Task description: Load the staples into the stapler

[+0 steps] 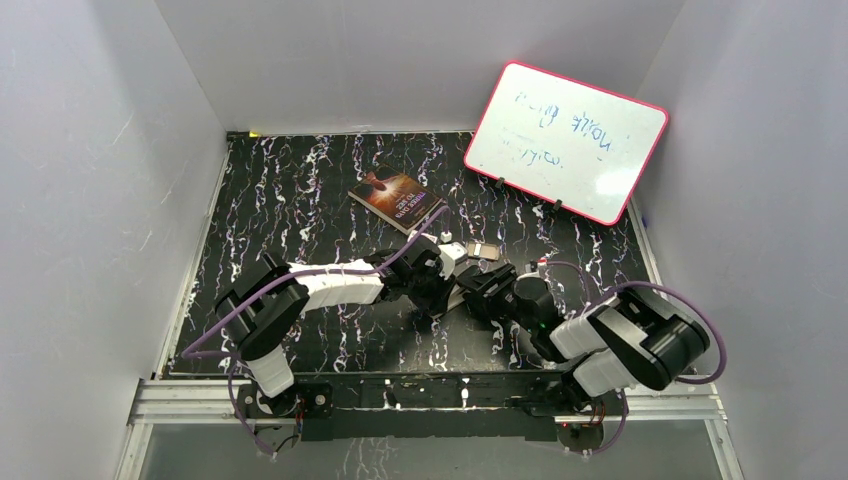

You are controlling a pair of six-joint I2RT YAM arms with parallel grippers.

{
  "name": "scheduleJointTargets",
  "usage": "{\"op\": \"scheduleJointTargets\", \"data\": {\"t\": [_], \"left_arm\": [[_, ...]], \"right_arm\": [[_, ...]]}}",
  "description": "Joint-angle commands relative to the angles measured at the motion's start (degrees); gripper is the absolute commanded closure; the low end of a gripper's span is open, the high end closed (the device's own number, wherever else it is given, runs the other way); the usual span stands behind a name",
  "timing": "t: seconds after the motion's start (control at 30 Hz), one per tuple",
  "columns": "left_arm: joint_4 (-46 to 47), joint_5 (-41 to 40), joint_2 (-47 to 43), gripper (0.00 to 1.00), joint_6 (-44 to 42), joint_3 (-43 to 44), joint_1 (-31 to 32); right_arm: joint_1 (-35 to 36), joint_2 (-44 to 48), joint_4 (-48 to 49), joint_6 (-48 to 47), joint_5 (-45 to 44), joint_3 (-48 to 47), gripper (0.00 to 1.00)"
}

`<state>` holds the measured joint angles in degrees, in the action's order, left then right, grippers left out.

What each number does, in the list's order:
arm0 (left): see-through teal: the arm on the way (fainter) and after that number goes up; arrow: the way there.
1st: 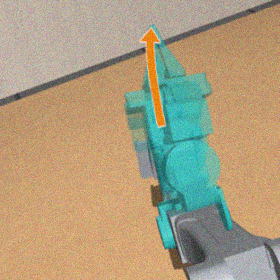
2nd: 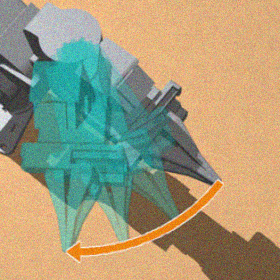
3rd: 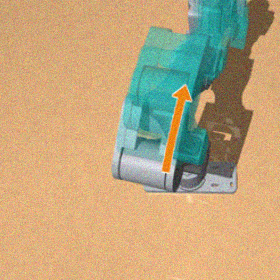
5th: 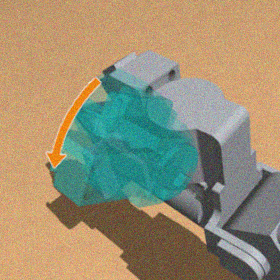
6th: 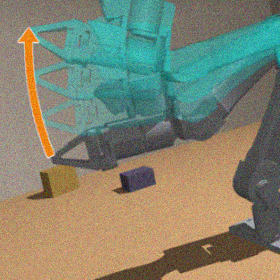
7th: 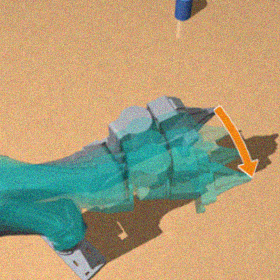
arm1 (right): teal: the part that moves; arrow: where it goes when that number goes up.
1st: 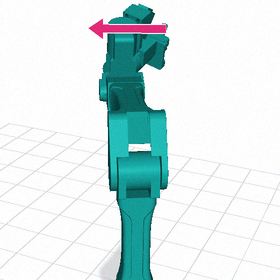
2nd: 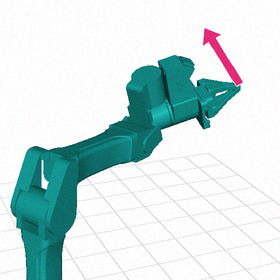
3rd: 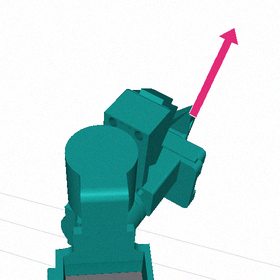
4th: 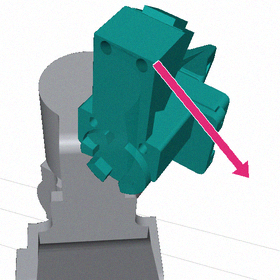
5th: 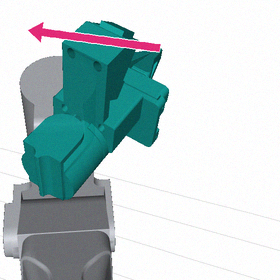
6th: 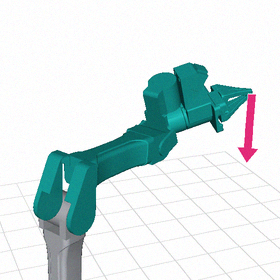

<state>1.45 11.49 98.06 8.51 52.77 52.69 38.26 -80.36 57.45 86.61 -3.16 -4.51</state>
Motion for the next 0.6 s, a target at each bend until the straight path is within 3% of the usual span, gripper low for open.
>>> {"op": "scheduleJointTargets", "data": {"t": [0.0,0.3,0.37,0.43,0.47,0.57], "left_arm": [[-0.67,4.02,0.2,0.99,-1.18,0.69,0.58],[-1.92,4.74,1.49,0.99,-3.85,0.7,0.85],[-2.17,4.45,1.8,0.99,-4.14,0.9,1.0],[-2.56,4.14,2.18,0.99,-4.45,1.16,0.96],[-2.67,4.04,2.4,0.99,-4.54,1.31,0.93],[-2.86,2.97,3.12,0.97,-4.97,1.94,0.95]], "right_arm": [[-0.09,-3.82,8.93,3.1,2.15,-2.5,0.38],[-0.06,-7.16,4.39,7.68,2.15,-4.75,0.4],[-0.11,-7.35,4.25,7.73,1.97,-4.8,0.5],[-0.04,-7.45,4.65,7.51,1.58,-4.57,0.77],[-0.08,-7.36,4.72,7.52,1.26,-4.4,0.84],[-0.11,-6.3,4.3,6.64,0.21,-3.75,0.85]]}}
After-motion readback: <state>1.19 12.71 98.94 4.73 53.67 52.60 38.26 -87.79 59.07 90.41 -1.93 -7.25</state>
